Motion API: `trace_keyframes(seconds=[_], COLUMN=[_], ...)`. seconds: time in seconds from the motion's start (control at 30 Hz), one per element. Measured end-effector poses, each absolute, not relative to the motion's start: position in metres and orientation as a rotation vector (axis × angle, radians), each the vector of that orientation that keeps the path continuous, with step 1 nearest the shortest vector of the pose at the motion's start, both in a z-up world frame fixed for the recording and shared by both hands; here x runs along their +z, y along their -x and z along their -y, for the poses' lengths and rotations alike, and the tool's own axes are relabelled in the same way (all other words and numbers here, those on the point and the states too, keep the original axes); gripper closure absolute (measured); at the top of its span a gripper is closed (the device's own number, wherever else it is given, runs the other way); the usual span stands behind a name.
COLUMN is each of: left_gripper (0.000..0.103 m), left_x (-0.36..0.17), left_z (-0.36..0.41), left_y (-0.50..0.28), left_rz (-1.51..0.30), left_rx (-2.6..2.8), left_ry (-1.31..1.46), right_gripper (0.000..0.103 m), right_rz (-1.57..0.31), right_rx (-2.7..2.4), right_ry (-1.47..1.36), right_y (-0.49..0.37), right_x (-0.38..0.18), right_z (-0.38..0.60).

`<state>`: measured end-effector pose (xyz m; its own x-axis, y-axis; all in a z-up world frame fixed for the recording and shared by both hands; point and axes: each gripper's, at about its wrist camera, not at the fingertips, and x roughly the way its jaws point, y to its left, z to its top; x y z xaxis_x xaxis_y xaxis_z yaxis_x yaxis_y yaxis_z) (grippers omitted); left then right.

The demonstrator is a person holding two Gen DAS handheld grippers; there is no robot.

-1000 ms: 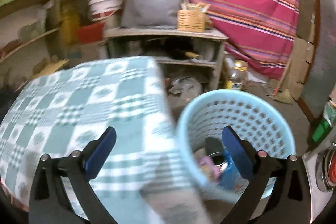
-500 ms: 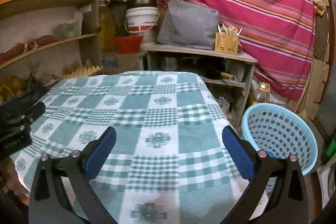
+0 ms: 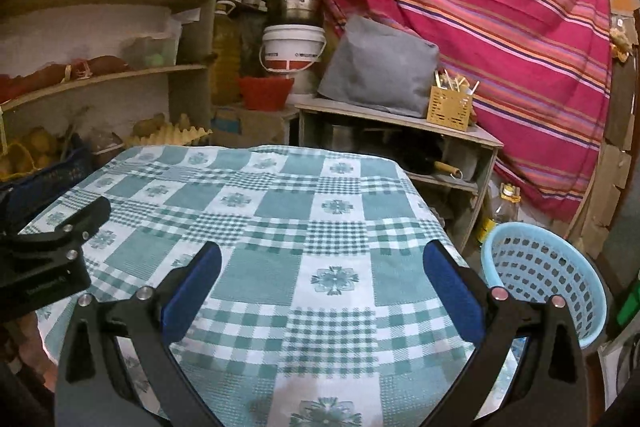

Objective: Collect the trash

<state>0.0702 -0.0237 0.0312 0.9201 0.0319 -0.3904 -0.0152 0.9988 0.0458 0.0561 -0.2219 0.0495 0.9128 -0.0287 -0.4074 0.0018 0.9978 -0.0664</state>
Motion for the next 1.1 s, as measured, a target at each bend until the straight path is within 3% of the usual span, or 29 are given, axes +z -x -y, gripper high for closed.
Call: trace_keyframes(seconds=[1.1], left_gripper=[0.005], left_x=[0.026], left_z=[0.004], left_y=[-0.076], left_rz=[-0.386], left_rx=[0.034], left_ry=[-0.026], right_gripper=[0.005], right_rz=[-0.434], right_rx=[-0.037], right_ry=[0.085], right_y=[-0.065], right_x=[0.042], right_z=[0.212])
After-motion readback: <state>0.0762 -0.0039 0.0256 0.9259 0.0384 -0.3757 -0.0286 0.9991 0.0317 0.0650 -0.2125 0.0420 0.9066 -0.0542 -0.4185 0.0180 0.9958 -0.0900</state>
